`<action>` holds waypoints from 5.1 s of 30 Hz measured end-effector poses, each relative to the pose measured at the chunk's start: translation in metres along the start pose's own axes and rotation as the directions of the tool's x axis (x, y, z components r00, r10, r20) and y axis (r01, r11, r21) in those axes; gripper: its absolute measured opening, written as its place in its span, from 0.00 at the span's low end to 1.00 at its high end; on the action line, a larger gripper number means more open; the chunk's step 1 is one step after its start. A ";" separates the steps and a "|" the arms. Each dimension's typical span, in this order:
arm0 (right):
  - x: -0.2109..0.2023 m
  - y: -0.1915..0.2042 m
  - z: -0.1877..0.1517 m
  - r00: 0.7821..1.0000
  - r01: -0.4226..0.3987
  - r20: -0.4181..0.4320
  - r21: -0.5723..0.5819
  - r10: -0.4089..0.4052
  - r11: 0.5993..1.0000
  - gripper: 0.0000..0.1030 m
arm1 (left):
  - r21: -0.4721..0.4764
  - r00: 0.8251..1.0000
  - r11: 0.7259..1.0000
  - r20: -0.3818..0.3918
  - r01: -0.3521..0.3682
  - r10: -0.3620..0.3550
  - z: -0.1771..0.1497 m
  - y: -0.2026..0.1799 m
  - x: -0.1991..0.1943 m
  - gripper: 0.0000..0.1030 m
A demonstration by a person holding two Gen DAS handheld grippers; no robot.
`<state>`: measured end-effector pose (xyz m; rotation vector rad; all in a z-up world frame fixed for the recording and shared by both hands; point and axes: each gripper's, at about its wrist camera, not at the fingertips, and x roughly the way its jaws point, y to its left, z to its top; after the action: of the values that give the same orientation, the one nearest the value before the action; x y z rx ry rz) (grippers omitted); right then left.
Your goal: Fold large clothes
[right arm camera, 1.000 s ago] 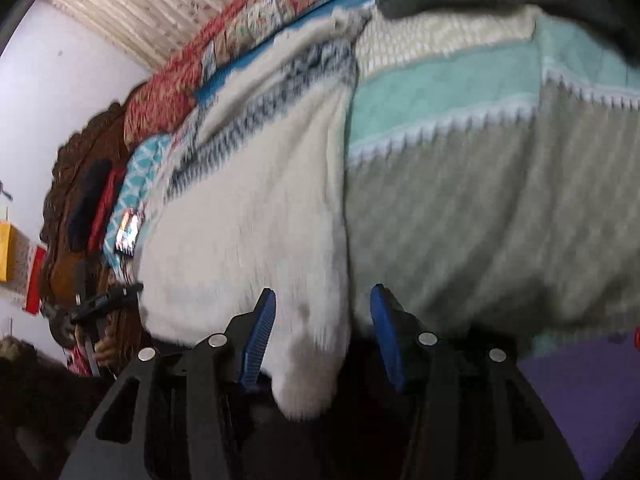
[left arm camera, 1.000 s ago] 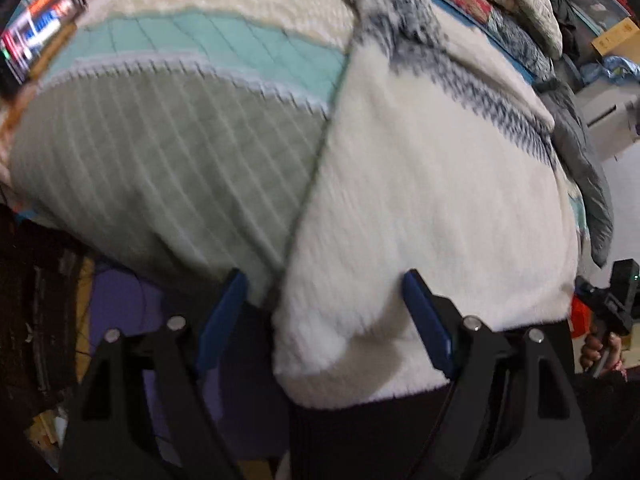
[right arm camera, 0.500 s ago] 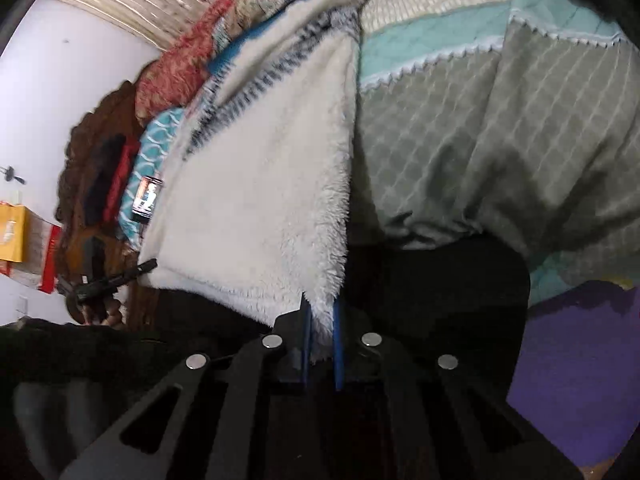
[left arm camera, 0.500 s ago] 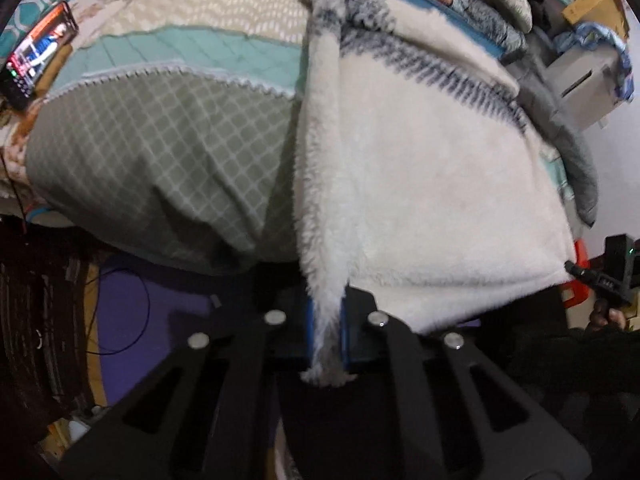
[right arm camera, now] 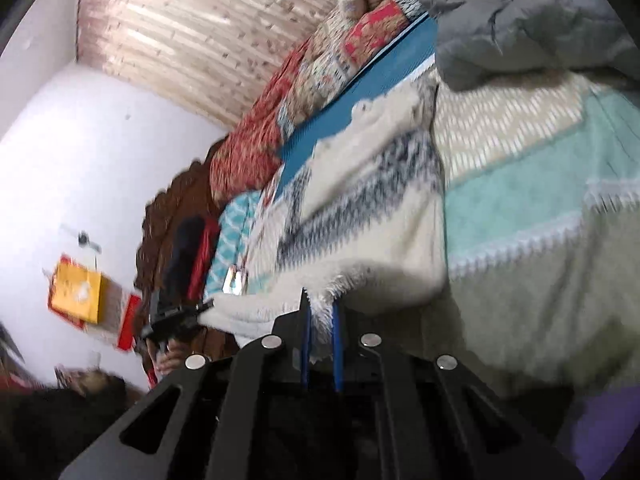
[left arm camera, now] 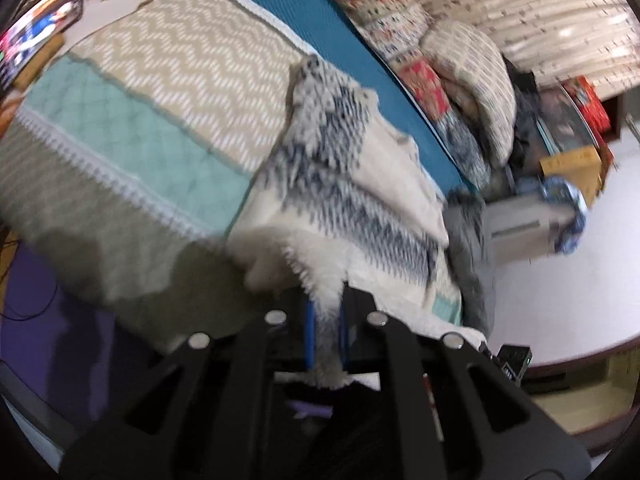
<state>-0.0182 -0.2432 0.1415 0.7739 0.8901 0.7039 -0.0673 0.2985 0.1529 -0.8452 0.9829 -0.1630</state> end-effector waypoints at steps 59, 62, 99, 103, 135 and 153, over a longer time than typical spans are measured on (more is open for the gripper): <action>0.323 0.087 0.040 0.907 0.109 -0.302 -0.504 -0.292 0.857 0.59 | 0.258 0.942 0.909 0.008 -0.327 0.336 0.026 0.021 0.080 0.68; 0.301 0.092 0.080 0.956 0.189 -0.121 -0.446 -0.268 0.875 0.59 | 0.260 0.943 0.910 0.008 -0.322 0.332 0.028 0.015 0.084 0.68; 0.097 -0.022 0.043 0.886 0.461 0.053 -0.207 -0.460 0.863 0.35 | 0.274 0.946 0.911 -0.016 -0.307 0.324 0.048 0.005 0.130 0.46; 0.091 -0.030 0.018 0.891 0.446 -0.008 -0.162 -0.453 0.880 0.61 | 0.298 0.937 0.895 -0.010 -0.331 0.349 0.038 -0.004 0.127 0.12; 0.147 0.063 0.022 0.945 0.265 -0.064 -0.424 -0.321 0.866 0.53 | 0.442 0.886 0.775 0.117 -0.451 0.449 0.054 -0.034 0.111 0.54; 0.319 0.074 0.030 0.920 0.255 -0.131 -0.518 -0.371 0.816 0.81 | 0.311 0.896 0.841 0.118 -0.443 0.429 0.079 -0.002 0.135 0.07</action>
<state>0.1366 0.0414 0.0854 0.0783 0.9617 0.6885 0.0722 0.2761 0.0863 -0.2982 1.0468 0.0837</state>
